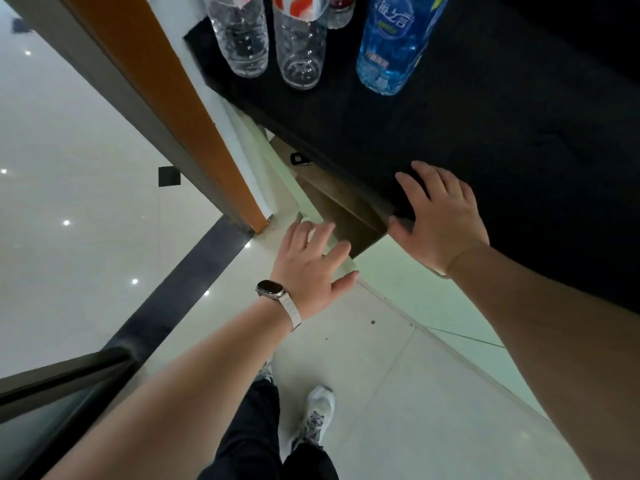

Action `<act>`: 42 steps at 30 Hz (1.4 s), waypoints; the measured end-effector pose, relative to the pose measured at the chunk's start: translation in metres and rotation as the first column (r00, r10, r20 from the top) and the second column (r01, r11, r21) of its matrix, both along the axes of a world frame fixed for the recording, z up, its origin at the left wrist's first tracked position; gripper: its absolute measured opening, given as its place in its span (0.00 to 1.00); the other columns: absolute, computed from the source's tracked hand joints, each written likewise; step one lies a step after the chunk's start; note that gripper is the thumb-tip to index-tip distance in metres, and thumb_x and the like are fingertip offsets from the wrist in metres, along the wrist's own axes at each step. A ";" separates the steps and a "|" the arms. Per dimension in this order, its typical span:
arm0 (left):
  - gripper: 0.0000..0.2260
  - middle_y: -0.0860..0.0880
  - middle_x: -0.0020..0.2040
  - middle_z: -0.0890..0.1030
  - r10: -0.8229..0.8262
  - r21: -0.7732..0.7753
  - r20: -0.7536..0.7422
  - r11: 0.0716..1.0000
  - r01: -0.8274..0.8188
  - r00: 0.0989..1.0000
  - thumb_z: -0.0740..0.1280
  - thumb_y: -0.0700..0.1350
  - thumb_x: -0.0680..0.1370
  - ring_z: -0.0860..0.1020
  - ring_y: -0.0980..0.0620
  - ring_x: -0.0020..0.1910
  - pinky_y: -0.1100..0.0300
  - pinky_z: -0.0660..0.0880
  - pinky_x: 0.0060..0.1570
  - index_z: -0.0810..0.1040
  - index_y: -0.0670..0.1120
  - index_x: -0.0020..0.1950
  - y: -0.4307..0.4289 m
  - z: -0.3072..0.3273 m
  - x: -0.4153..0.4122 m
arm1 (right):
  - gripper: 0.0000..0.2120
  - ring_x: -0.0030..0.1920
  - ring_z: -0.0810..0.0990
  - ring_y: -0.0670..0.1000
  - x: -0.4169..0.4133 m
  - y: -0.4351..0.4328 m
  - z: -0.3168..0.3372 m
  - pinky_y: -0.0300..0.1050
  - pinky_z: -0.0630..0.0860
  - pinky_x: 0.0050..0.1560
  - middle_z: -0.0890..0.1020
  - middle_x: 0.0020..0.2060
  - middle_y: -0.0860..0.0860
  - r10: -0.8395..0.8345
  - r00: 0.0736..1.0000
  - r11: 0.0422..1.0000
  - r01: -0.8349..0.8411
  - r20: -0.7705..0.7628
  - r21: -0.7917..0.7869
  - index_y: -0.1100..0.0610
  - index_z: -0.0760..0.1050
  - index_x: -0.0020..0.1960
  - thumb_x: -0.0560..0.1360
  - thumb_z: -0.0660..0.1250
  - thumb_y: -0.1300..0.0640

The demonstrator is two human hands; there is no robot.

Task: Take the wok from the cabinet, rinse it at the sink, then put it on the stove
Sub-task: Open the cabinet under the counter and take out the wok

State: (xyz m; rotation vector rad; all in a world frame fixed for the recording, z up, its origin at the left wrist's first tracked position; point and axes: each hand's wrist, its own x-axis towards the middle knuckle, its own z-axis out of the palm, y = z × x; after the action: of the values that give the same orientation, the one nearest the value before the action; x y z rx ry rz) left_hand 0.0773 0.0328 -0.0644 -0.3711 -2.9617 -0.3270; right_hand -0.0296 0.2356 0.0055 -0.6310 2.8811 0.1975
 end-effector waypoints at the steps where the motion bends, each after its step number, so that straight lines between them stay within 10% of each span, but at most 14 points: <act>1: 0.18 0.42 0.63 0.74 -0.023 -0.016 0.031 1.000 0.024 0.999 0.64 0.60 0.75 0.69 0.37 0.63 0.39 0.66 0.66 0.77 0.48 0.55 0.000 0.002 0.001 | 0.32 0.76 0.60 0.59 0.000 0.001 0.000 0.60 0.61 0.73 0.60 0.78 0.54 -0.006 1.000 1.000 0.006 -0.005 0.001 0.50 0.56 0.78 0.77 0.54 0.38; 12: 0.16 0.44 0.50 0.80 -0.151 -0.007 0.100 0.988 0.152 0.983 0.66 0.58 0.75 0.75 0.40 0.62 0.45 0.69 0.67 0.78 0.45 0.47 -0.058 0.009 0.035 | 0.33 0.74 0.60 0.61 0.001 -0.001 -0.004 0.62 0.63 0.72 0.60 0.77 0.55 -0.022 0.999 1.000 0.022 -0.037 0.002 0.52 0.57 0.78 0.77 0.56 0.39; 37: 0.16 0.44 0.70 0.72 -0.139 -0.432 0.294 0.863 0.261 0.946 0.67 0.49 0.72 0.63 0.45 0.75 0.45 0.64 0.71 0.79 0.44 0.57 -0.238 0.030 0.085 | 0.32 0.73 0.62 0.62 0.005 -0.004 -0.002 0.64 0.64 0.70 0.62 0.76 0.57 -0.004 0.998 0.998 0.001 -0.060 -0.055 0.53 0.59 0.76 0.77 0.57 0.40; 42: 0.19 0.42 0.73 0.68 -0.031 -0.491 0.328 0.848 0.199 0.944 0.69 0.49 0.70 0.51 0.48 0.78 0.51 0.47 0.76 0.79 0.44 0.60 -0.259 0.025 0.087 | 0.32 0.72 0.62 0.63 0.005 -0.004 -0.003 0.64 0.64 0.69 0.63 0.75 0.57 -0.001 0.998 0.999 -0.002 -0.061 -0.052 0.54 0.59 0.76 0.76 0.56 0.40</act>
State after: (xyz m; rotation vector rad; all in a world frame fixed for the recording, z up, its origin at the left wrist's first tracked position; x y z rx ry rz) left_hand 0.1642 -0.2264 -0.0395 -0.6104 -3.3078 0.4726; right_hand -0.0251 0.2311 0.0022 -0.6459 2.9534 0.1445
